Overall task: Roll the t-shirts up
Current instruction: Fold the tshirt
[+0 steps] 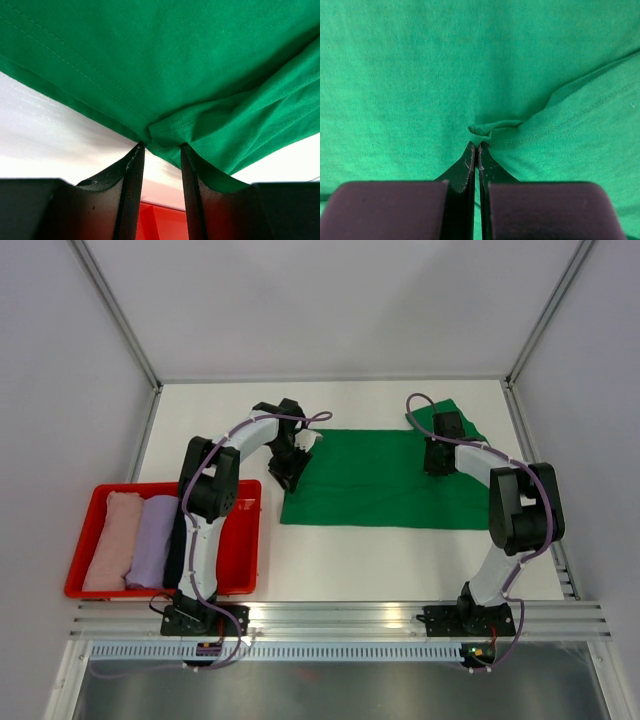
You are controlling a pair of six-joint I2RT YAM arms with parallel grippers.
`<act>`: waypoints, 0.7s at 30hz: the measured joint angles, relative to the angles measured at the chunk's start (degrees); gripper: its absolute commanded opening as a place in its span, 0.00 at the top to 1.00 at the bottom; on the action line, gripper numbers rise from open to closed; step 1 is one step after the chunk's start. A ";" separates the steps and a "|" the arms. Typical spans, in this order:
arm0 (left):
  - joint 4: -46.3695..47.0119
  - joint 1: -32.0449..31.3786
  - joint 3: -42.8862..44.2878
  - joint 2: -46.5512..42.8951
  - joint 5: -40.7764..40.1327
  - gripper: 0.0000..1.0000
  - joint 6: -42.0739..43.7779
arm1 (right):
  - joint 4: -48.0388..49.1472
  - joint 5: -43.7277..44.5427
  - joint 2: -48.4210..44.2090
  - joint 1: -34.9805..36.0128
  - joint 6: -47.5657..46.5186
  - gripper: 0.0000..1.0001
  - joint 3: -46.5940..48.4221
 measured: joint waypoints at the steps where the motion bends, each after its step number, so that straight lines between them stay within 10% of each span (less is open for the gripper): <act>1: 0.02 0.00 0.00 0.00 0.00 0.59 0.00 | 0.20 -0.09 0.07 0.00 0.00 0.99 0.00; 13: 0.04 0.00 -0.02 -0.11 -1.07 0.58 0.00 | 1.95 -2.38 1.31 0.00 -0.70 0.84 0.00; 21: 0.07 0.00 -0.11 -0.20 -1.25 0.58 0.00 | 1.62 -2.73 1.64 0.92 -3.50 0.38 0.61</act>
